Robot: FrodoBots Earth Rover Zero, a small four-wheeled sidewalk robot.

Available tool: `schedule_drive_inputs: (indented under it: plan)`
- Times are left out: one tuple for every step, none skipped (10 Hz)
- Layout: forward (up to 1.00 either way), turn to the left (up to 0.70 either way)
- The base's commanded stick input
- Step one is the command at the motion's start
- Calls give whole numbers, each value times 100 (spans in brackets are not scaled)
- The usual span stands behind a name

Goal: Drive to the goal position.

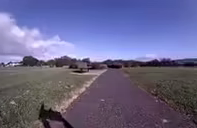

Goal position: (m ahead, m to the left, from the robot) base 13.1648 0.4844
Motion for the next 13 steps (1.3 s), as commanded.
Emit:
schedule_drive_inputs:
  plan:
    - [70,-14]
    - [70,-14]
    - [70,-14]
    - [70,0]
    - [70,0]
    - [70,0]
    - [70,0]
    - [70,0]
    - [70,-1]
    - [70,-1]
    - [70,-1]
    - [70,-1]
    - [70,-1]
